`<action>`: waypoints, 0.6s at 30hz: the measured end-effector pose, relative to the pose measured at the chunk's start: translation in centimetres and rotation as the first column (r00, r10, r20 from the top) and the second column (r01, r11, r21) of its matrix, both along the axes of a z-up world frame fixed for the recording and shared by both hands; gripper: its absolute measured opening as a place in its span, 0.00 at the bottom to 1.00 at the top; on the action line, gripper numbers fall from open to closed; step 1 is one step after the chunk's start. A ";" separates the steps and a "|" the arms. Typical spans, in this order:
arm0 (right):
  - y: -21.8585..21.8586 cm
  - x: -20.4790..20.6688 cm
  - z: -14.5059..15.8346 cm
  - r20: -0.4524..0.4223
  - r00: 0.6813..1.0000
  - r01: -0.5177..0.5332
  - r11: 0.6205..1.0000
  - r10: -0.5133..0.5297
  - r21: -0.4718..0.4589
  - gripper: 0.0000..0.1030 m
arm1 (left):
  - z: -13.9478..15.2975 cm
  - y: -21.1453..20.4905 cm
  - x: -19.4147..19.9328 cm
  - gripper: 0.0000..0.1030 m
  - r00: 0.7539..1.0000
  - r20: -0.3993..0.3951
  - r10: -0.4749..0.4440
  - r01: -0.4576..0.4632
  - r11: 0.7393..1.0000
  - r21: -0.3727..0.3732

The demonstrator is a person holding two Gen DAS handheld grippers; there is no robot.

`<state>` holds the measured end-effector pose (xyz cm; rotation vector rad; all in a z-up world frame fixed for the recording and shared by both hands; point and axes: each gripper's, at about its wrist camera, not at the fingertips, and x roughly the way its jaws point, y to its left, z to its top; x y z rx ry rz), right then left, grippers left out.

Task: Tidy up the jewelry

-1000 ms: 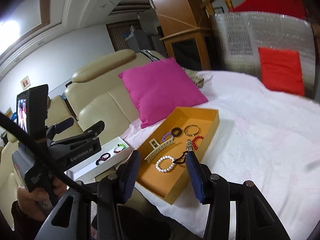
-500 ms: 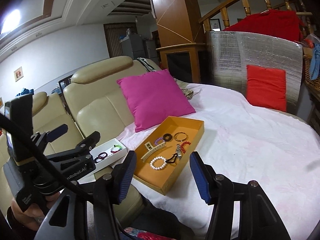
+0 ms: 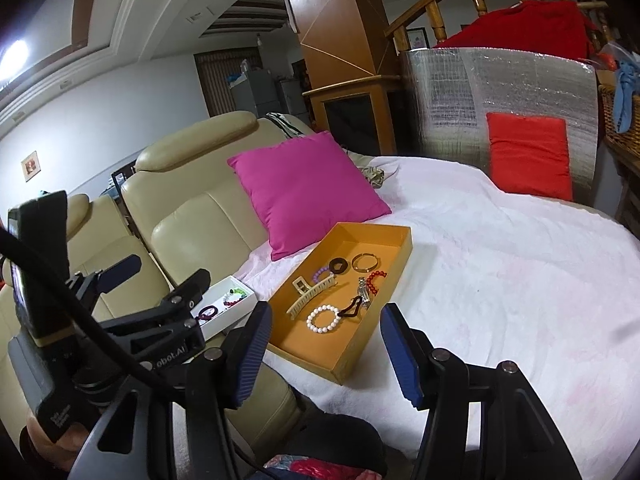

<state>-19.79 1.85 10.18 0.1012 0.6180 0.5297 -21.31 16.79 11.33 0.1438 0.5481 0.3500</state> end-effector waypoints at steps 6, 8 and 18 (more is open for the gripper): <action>0.2 -0.3 0.3 0.002 1.000 0.015 1.000 -0.015 -0.003 0.59 | -0.1 0.5 0.1 0.84 1.000 0.001 0.005 -0.005 1.000 -0.027; 0.1 -0.3 0.3 0.004 1.000 0.017 1.000 -0.017 -0.002 0.59 | -0.2 0.6 0.2 0.84 1.000 -0.004 0.008 -0.008 1.000 -0.030; 0.3 0.1 -0.2 -0.016 1.000 0.014 1.000 -0.014 0.011 0.59 | -0.6 0.4 0.5 0.84 1.000 -0.027 0.010 -0.011 0.999 -0.033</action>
